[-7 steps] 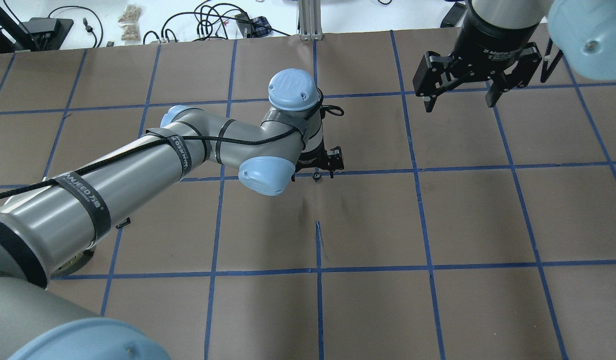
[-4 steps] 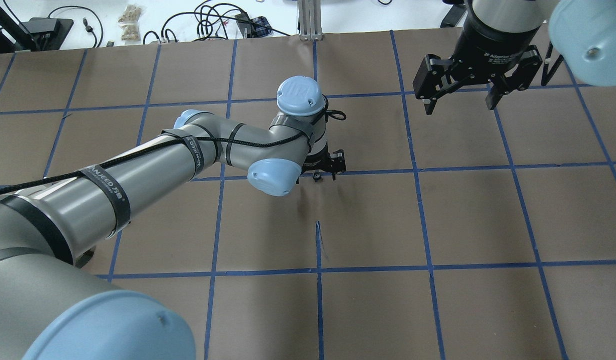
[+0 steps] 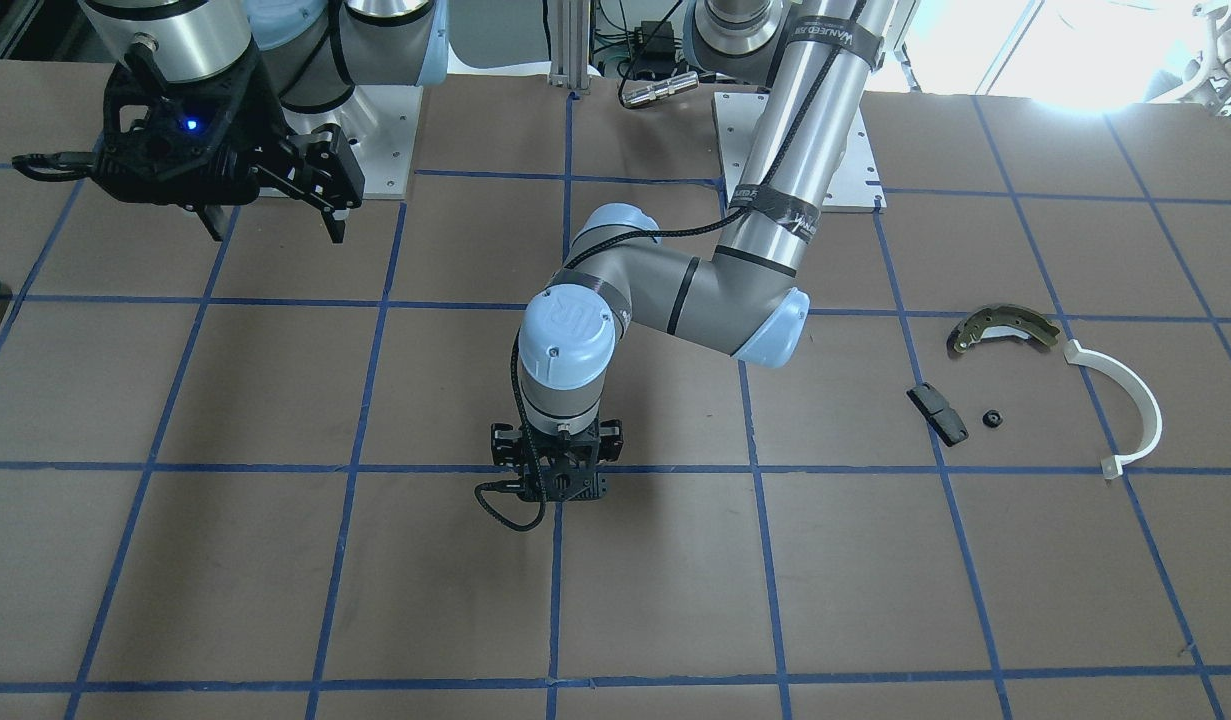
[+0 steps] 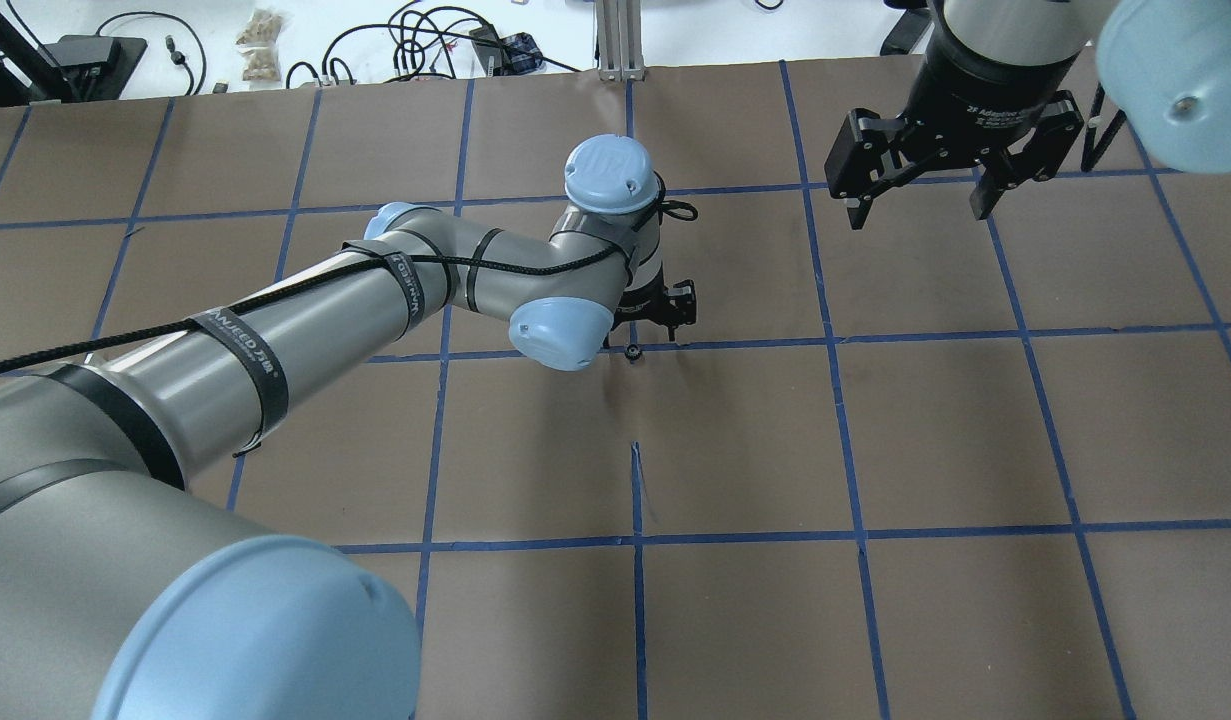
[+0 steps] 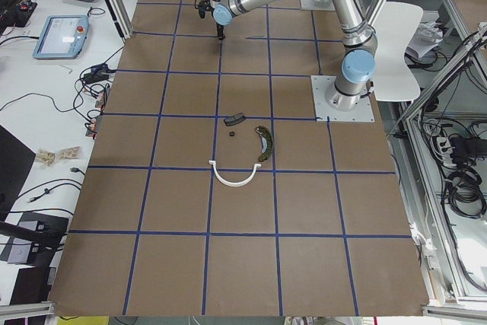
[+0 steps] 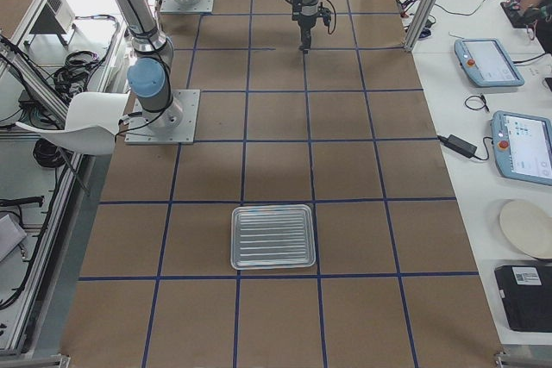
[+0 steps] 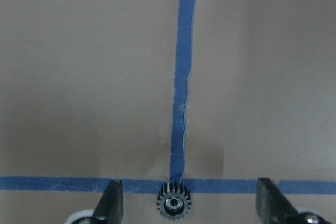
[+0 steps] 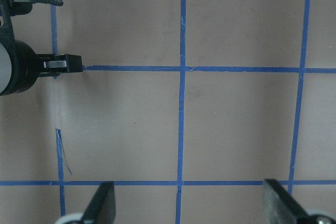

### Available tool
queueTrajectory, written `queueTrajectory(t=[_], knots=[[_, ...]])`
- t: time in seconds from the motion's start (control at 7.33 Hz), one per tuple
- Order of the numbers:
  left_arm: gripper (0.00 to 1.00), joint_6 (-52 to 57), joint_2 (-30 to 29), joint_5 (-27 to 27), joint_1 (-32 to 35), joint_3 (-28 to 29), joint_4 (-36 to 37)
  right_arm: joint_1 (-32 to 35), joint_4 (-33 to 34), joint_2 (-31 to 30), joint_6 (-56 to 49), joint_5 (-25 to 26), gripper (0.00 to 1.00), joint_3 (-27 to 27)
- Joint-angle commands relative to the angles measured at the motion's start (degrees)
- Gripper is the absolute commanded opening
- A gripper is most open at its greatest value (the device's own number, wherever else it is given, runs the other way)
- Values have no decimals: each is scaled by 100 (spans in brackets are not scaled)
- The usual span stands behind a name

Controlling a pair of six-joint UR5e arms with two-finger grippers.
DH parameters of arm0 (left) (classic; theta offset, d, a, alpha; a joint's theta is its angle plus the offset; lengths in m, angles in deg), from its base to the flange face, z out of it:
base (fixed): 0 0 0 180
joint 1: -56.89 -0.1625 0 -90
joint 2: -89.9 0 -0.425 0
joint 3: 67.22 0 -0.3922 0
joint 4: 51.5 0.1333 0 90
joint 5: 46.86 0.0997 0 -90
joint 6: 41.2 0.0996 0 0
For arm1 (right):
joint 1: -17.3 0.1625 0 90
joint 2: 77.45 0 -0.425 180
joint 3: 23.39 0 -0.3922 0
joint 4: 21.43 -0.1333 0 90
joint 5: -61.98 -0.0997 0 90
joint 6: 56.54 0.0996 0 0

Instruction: Place bearing gear from tray to pile

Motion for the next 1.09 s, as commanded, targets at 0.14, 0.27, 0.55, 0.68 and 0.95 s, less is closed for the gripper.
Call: queueTrajectory(t=[0.14, 0.27, 0.55, 0.68, 0.95], knots=[[73, -6, 13, -7, -10, -63, -35, 2, 6, 0, 1, -1, 100, 0], [56, -24, 22, 2, -18, -54, -52, 10, 6, 0, 10, -10, 100, 0], [24, -6, 66, -7, -62, -81, -228, 10, 24, 0, 10, -10, 100, 0], [23, -41, -4, -16, -71, -46, -228, 10, 85, 9, 10, -10, 100, 0], [21, 28, 266, -7, -350, 120, -690, 10, 94, 9, 10, -10, 100, 0]])
